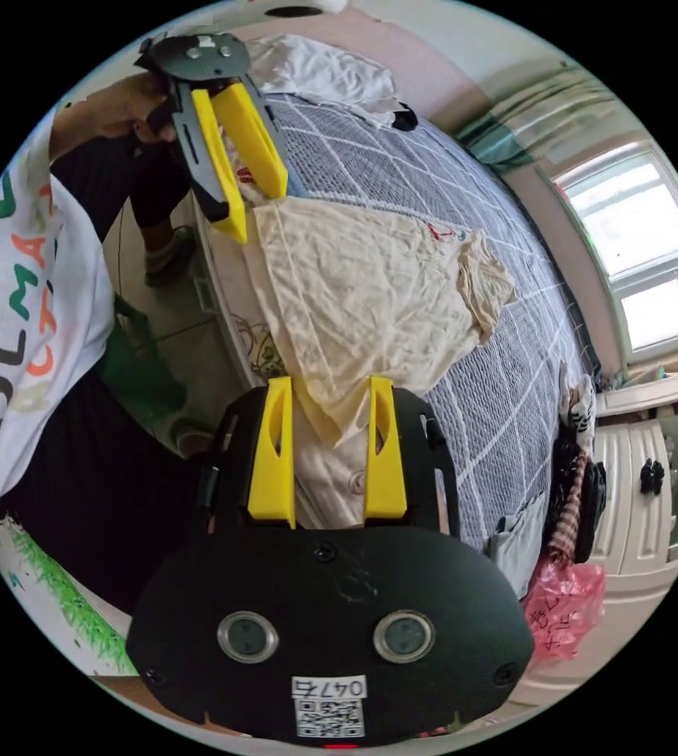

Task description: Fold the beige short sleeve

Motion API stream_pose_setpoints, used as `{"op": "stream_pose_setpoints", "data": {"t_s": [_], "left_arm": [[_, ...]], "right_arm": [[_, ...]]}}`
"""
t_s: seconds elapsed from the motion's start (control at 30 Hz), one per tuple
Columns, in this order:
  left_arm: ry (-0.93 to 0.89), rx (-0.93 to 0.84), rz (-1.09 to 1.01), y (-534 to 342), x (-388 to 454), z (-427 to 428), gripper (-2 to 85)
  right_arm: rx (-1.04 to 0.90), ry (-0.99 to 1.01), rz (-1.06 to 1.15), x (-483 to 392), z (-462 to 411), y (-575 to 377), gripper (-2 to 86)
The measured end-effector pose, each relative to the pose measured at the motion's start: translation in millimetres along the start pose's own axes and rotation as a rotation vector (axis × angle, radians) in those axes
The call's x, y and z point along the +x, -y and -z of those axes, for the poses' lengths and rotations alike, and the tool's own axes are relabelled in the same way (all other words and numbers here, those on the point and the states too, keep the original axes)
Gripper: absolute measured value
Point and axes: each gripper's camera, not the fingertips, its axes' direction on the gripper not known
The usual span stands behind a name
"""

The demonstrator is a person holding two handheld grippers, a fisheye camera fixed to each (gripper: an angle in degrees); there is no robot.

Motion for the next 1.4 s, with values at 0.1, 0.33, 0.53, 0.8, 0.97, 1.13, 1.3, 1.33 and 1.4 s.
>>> {"op": "stream_pose_setpoints", "data": {"t_s": [0.1,0.33,0.53,0.8,0.97,1.13,1.3,1.33,1.4], "left_arm": [[-0.060,-0.007,0.018,-3.8,-1.0,-6.6,12.0],[-0.210,0.066,0.162,-7.1,-27.5,-8.5,2.4],[-0.385,0.149,0.211,-15.4,-39.7,10.3,0.0],[-0.385,0.213,0.168,-9.9,-29.4,52.6,0.3],[-0.365,0.176,0.102,-20.2,-7.7,53.3,5.6],[0.077,0.084,-0.166,-48.8,48.8,48.0,23.4],[0.236,0.199,-0.421,-60.0,114.8,47.1,23.0],[0.266,0.212,-0.435,-59.2,120.6,45.7,23.0],[0.384,0.246,-0.469,-54.1,142.7,37.9,23.1]], "right_arm": [[0.000,0.024,-0.009,0.3,11.6,3.2,9.4],[0.041,0.093,-0.075,2.5,41.5,-4.0,8.8],[0.142,0.073,-0.065,-18.4,81.3,3.6,11.8],[0.109,-0.245,-0.066,-45.7,89.0,19.8,3.0],[0.099,-0.236,-0.174,-20.4,95.5,-11.5,0.3],[0.092,-0.152,-0.158,-5.4,94.3,-18.5,-0.1],[0.068,-0.023,-0.222,26.1,91.7,-18.4,-0.1],[0.061,0.010,-0.244,36.9,93.2,-18.2,-0.1],[0.054,0.047,-0.265,52.7,96.0,-17.7,-0.1]]}}
